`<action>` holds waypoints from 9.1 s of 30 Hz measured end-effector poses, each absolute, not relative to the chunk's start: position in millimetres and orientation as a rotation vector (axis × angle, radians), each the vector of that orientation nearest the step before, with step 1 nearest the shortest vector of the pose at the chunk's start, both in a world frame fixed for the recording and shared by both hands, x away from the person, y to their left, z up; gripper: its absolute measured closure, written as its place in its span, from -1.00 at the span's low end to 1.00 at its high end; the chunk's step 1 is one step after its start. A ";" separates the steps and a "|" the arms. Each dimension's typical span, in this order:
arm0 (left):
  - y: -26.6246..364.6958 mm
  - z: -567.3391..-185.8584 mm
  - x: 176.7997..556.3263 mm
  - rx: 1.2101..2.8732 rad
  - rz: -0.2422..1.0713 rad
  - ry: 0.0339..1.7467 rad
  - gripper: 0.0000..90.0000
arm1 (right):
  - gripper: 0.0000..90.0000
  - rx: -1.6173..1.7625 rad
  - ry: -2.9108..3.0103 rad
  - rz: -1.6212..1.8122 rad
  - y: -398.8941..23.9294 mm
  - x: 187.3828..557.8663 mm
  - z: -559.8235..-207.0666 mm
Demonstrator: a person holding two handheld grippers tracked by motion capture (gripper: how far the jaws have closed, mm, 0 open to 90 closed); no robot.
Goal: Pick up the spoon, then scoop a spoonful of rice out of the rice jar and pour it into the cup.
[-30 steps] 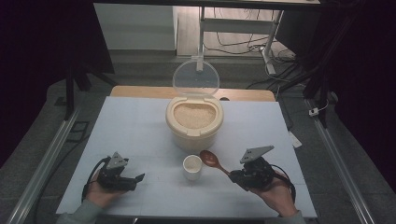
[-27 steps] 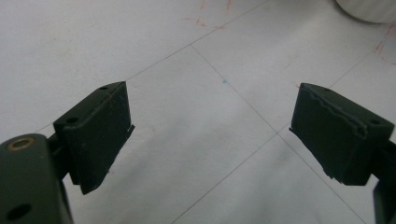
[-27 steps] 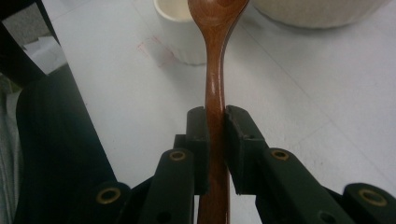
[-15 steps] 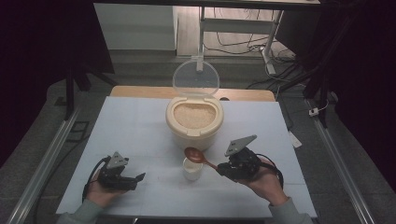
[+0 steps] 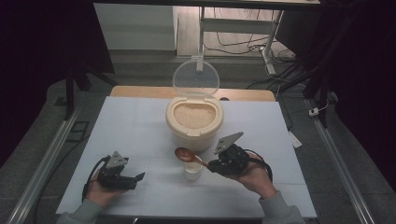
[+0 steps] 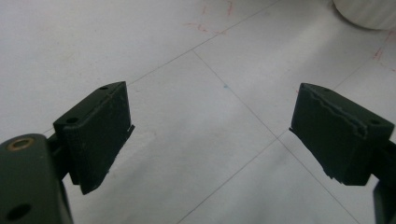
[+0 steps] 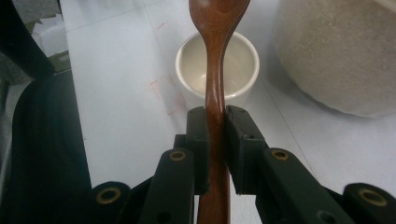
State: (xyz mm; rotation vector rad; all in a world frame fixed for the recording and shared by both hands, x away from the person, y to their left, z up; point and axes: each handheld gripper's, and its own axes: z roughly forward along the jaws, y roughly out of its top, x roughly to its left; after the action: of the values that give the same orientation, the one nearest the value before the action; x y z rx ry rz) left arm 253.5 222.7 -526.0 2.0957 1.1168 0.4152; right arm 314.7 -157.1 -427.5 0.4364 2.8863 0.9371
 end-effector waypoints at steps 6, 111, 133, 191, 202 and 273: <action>222.6 -523.5 252.9 2.095 0.409 1.107 -0.72 | 0.76 0.426 2.885 0.927 -157.4 313.5 -428.9; 72.9 -428.4 279.6 2.397 0.467 0.334 0.78 | 0.02 0.672 2.374 1.546 -191.0 297.5 -417.9; 67.5 -428.8 276.7 2.374 0.467 0.320 0.78 | 0.31 0.712 2.301 1.658 -163.1 289.4 -431.0; 200.1 -492.5 248.1 2.085 0.455 0.940 -0.35 | 0.84 0.717 2.069 1.957 -210.5 290.7 -405.4; 226.2 -504.7 241.5 2.040 0.439 1.023 -0.38 | 0.84 0.724 2.031 1.959 -217.8 291.5 -401.3; 222.6 -513.7 248.3 2.092 0.369 1.023 -0.49 | 0.84 0.835 1.958 1.512 -184.2 382.8 -368.1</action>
State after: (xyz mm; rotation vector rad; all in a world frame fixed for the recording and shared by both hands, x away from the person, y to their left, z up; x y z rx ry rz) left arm 248.3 222.6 -513.7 2.0921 1.0225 0.3691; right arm 382.8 -184.2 -368.1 0.8352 1.9585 1.5117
